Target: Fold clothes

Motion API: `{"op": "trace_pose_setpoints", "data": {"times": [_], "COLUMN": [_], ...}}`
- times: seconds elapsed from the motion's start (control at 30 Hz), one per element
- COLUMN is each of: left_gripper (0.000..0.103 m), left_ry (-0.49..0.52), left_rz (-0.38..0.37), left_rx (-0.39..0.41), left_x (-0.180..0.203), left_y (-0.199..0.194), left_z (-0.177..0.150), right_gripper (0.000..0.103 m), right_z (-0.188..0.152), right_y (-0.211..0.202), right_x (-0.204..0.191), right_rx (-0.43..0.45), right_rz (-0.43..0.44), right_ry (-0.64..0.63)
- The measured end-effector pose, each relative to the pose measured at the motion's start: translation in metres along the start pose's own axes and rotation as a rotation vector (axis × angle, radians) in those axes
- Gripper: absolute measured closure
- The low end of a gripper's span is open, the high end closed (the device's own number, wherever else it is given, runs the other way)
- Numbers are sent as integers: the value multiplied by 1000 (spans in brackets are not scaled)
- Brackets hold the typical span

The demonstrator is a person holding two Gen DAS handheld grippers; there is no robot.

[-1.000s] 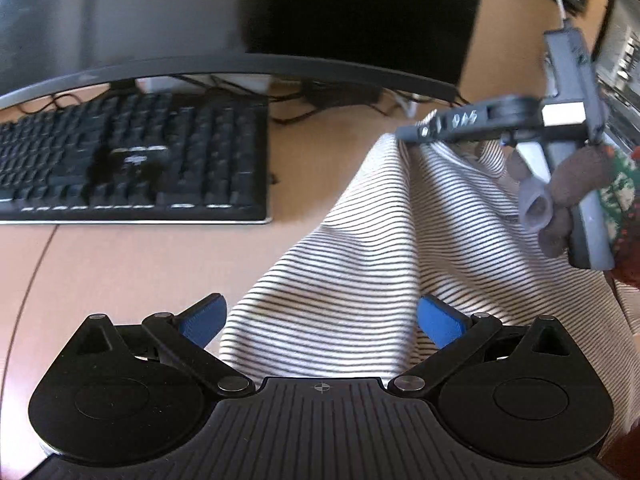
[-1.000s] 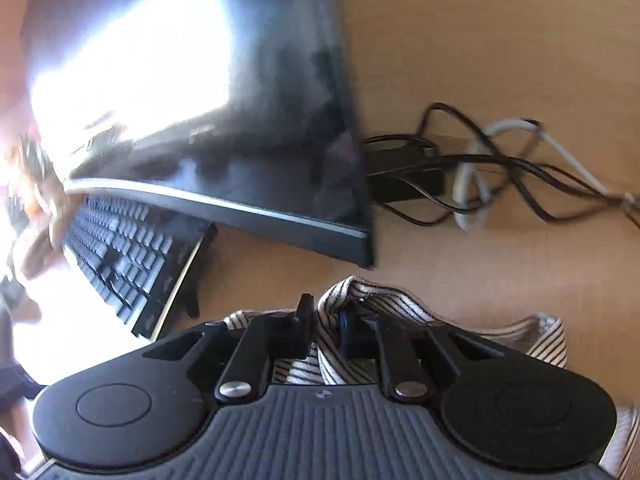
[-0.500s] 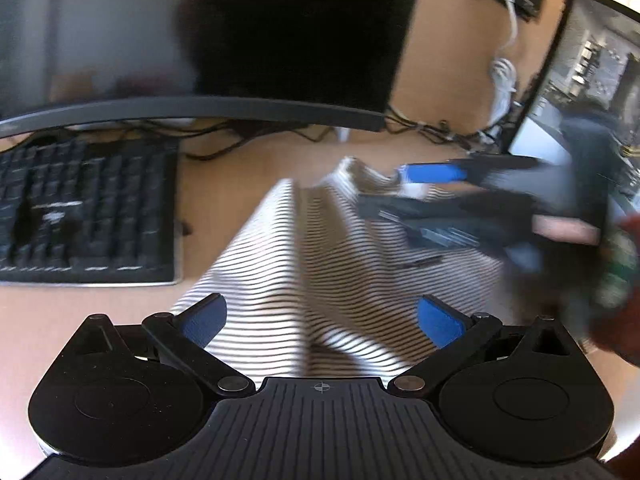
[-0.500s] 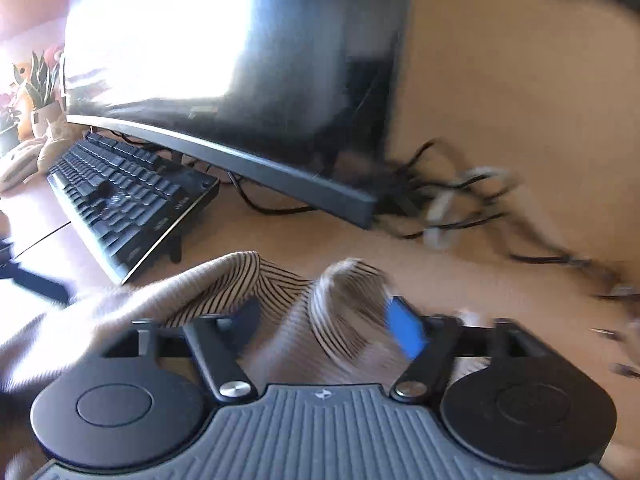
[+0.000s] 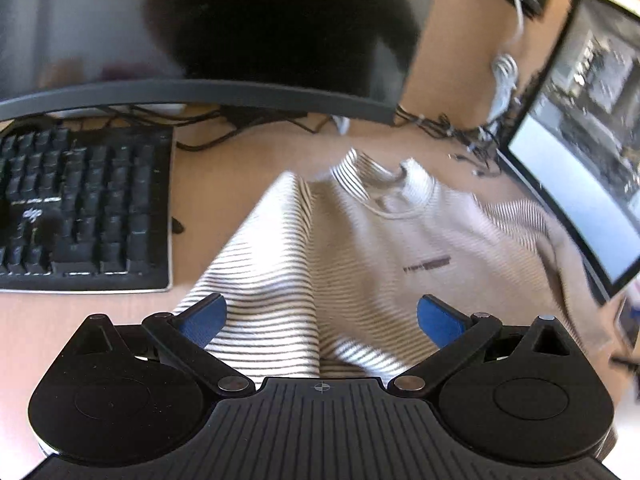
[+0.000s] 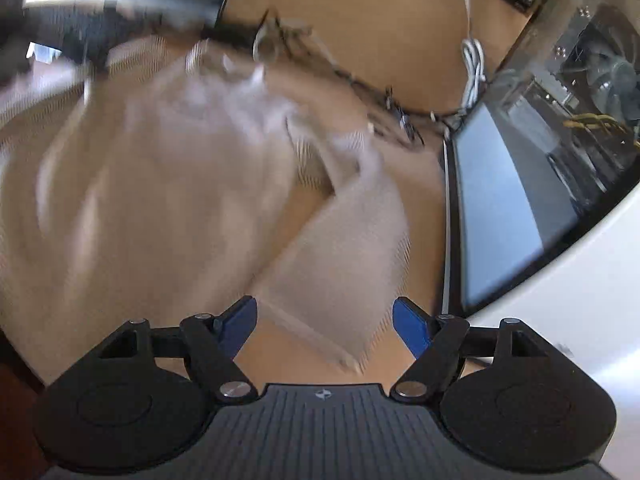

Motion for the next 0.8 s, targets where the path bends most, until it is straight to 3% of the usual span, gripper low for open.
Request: {"op": "trace_pose_setpoints", "data": {"times": [0.1,0.23,0.27,0.3,0.37,0.47,0.53,0.67,0.8], "left_gripper": [0,0,0,0,0,0,0,0,0], "left_ry": [-12,17,18,16,11,1,-13,-65,-118], "left_rz": [-10,-23,-22,-19,-10,12,41,110,148], "left_rx": [16,33,35,36,41,62,79,100,118], "left_x": [0,7,8,8,5,-4,-15,-38,-54], "left_y": [-7,-17,-20,-22,-28,-41,-50,-66,-81], "left_z": [9,13,12,11,10,11,12,9,3], "right_gripper": [36,46,53,76,96,99,99,103,103], "right_z": [-9,-1,3,7,22,72,116,206,268], "right_y": [9,35,43,51,61,49,32,-3,1], "right_x": [-13,-15,-13,-12,2,42,71,94,73], "right_rx": [-28,-48,-57,-66,-75,48,179,435,551], "right_rz": [-14,-27,-30,-34,-35,-41,-46,10,137], "right_ry": [-99,-108,-89,-71,57,274,377,432,440]}}
Point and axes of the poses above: each gripper's, at about its wrist camera, not at the fingertips, and y roughly the way its jaws point, x to its right, z to its top, the point moved 5 cm from there along y, roughly the way its jaws point, and after that the axes turned 15 degrees about x, right-handed, at the moved point
